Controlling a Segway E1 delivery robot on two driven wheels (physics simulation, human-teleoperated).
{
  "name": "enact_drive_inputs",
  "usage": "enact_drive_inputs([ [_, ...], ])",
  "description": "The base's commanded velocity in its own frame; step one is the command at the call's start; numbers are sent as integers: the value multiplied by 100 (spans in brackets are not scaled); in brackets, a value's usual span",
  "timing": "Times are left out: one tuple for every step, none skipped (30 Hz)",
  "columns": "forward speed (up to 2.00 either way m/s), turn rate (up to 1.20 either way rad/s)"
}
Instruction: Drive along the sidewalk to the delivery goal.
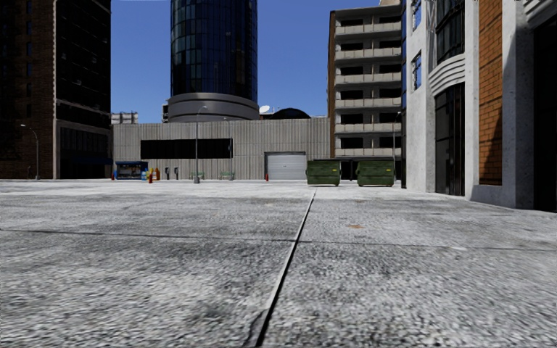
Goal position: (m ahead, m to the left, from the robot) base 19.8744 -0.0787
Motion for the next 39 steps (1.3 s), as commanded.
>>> enact_drive_inputs([
  [200,0],
  [200,0],
  [200,0],
  [200,0],
  [200,0],
  [200,0],
  [200,0],
  [200,0],
  [200,0],
  [200,0],
  [200,0],
  [200,0],
  [200,0],
  [200,0],
  [200,0],
  [200,0],
  [200,0],
  [200,0],
  [200,0],
  [200,0],
  [200,0],
  [200,0],
  [200,0],
  [200,0],
  [200,0],
  [200,0],
  [200,0],
  [200,0],
  [200,0],
  [200,0],
  [200,0],
  [200,0],
  [200,0],
  [200,0],
  [200,0],
  [200,0],
  [200,0],
  [200,0],
  [200,0],
])
